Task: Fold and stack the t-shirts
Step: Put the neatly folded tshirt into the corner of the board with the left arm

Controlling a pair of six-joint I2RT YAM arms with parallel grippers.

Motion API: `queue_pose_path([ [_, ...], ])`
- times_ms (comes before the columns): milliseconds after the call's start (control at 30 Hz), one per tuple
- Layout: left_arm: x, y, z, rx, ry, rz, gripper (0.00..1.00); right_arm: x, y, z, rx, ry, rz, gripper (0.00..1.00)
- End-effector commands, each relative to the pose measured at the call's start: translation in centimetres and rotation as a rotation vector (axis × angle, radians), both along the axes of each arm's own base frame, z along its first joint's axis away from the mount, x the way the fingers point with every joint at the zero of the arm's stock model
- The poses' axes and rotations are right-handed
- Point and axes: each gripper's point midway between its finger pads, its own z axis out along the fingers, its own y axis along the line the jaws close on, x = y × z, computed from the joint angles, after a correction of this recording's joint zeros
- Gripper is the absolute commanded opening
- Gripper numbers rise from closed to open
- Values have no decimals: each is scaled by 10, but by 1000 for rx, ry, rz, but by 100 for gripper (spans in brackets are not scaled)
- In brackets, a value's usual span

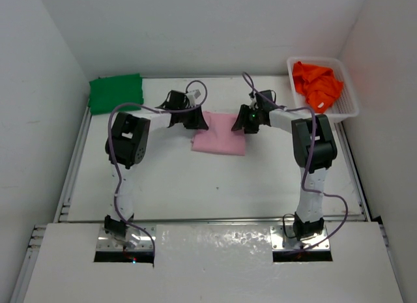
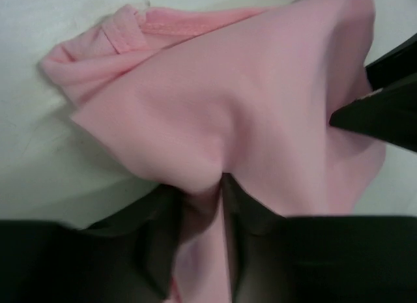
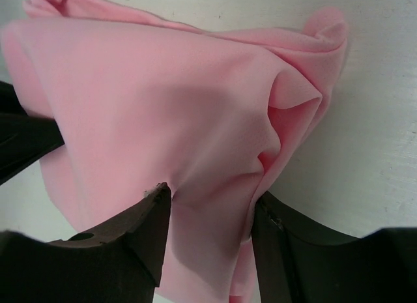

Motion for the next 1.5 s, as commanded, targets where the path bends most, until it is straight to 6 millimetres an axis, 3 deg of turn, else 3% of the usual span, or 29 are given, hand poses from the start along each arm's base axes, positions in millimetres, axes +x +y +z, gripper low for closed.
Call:
queue_pose_path([
  [0, -39, 15, -51, 23, 236, 32, 24, -22, 0, -32, -26, 93, 11, 49],
  [33, -34, 25, -48, 39, 217, 50, 10, -22, -3, -30, -28, 90, 8, 49],
  [133, -25, 43, -31, 52, 169, 81, 0, -18, -9, -23, -26, 73, -6, 49],
  [233, -17, 52, -11, 81, 97, 85, 0, -15, -15, -16, -48, 60, 0, 52],
  [400, -2, 65, 28, 159, -27, 75, 0, -7, -20, 18, -92, -6, 64, 62],
  [567, 16, 107, 48, 365, -147, 59, 0, -11, -39, 62, -105, -92, 34, 64],
  [733, 44, 141, 85, 508, -233, 102, 0, -14, -47, 80, -124, -130, 22, 64],
  [867, 67, 177, 108, 674, -312, 153, 0, -11, -48, 86, -131, -147, 15, 64],
  [1100, 113, 236, 142, 803, -368, 279, 0, -11, -50, 85, -146, -140, 15, 64],
  [1267, 140, 257, 169, 852, -438, 353, 0, -14, -53, 83, -157, -132, 14, 64],
  [1467, 156, 273, 190, 855, -495, 426, 0, -20, -58, 78, -182, -115, 16, 64],
])
